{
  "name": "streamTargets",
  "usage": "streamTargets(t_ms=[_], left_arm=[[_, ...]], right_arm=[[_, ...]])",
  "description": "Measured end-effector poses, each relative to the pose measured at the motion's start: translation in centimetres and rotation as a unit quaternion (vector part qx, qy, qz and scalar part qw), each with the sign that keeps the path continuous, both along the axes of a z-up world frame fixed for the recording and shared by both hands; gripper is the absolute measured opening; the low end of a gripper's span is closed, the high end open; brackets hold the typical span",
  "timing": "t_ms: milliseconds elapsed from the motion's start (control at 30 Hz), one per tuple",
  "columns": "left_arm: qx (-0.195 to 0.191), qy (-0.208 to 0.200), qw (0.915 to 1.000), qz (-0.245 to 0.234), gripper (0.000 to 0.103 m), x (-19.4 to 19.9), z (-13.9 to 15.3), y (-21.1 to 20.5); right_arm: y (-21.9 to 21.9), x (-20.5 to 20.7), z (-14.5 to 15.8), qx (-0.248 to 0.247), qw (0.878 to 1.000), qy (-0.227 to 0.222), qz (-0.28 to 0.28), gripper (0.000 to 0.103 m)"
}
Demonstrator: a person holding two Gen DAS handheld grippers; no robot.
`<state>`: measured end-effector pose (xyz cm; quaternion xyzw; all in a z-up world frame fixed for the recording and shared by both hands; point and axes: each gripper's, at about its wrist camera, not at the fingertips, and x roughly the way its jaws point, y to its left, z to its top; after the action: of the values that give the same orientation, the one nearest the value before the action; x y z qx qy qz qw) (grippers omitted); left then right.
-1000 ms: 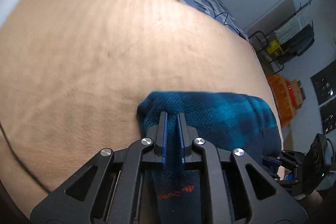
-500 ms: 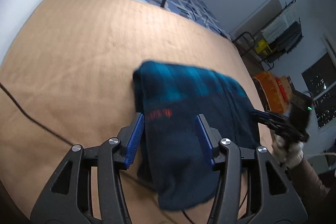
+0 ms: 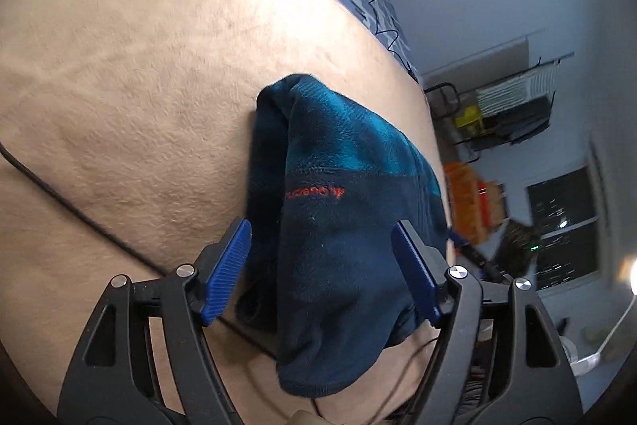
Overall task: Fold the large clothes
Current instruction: 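Flip the bundle over with both tools and open them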
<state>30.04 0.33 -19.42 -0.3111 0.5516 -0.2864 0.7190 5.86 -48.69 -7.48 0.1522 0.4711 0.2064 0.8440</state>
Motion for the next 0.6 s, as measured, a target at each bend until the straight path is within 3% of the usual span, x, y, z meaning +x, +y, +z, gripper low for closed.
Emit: streamTargets(t_ms=[233, 400, 600], left_arm=[[-0.023, 0.040, 0.9989, -0.005, 0.075, 1.0, -2.9, -1.0], [-0.020, 0.051, 0.9982, -0.025, 0.075, 1.8, -4.3, -2.3], [-0.029, 0.046, 0.9981, -0.029, 0.075, 1.3, -4.3, -2.1]], right_arm=[[-2.1, 1.0, -4.2, 0.098, 0.992, 0.073, -0.016, 0.091], [-0.6, 2.4, -7.0, 0.118, 0.987, 0.105, 0.000, 0.091], [0.2, 3.3, -7.8, 0.161, 0.982, 0.102, 0.005, 0.089]])
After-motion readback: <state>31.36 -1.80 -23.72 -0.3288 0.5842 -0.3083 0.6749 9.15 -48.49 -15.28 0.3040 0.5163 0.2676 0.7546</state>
